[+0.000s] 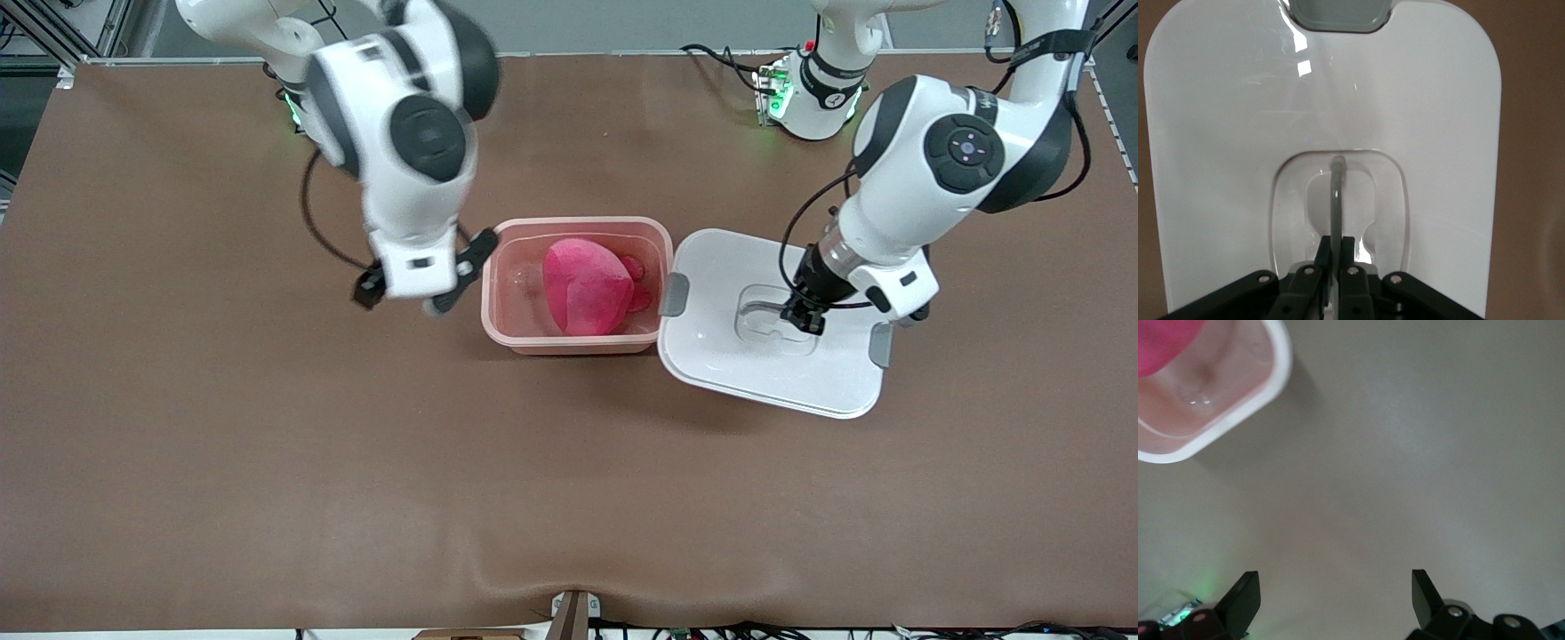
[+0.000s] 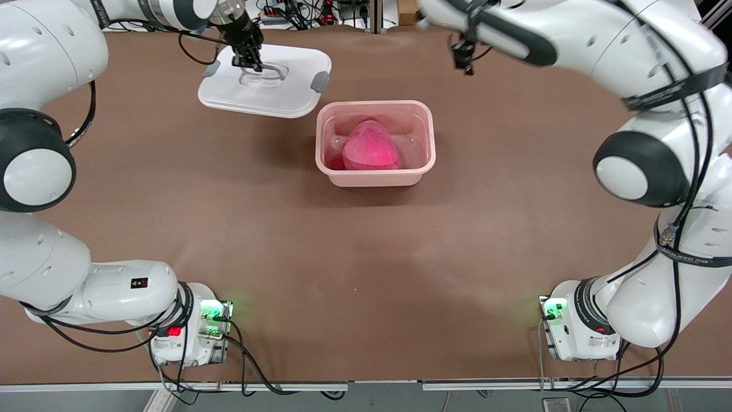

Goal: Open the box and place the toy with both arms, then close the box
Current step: 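Withdraw the right gripper while the left gripper carries the lid over the box, then lower the lid onto the box with the left gripper and press it down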

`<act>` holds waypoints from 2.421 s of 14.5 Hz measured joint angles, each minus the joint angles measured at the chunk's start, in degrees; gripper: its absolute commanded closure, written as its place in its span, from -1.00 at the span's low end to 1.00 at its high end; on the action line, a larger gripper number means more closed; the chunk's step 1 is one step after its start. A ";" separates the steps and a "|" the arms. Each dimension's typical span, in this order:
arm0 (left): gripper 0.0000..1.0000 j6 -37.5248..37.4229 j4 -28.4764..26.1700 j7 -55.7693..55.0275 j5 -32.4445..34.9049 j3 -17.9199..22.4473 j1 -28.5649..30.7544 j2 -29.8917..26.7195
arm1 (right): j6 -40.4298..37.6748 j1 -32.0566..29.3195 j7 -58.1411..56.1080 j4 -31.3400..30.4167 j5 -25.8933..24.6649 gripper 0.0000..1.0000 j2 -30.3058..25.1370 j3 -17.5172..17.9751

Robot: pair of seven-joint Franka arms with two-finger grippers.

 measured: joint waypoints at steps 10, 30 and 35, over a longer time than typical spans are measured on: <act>1.00 0.33 3.70 -22.44 4.55 -1.46 -12.34 3.18 | 5.71 -25.09 0.33 -8.92 8.80 -1.00 -9.87 -0.05; 1.00 4.51 11.10 -52.60 21.26 -1.47 -29.56 17.68 | 4.23 -34.63 19.33 -21.32 15.34 -1.00 -26.03 0.41; 1.00 4.53 10.91 -53.06 22.34 -1.47 -30.68 18.78 | 4.98 -34.28 23.70 -21.80 15.52 -1.00 -26.14 1.25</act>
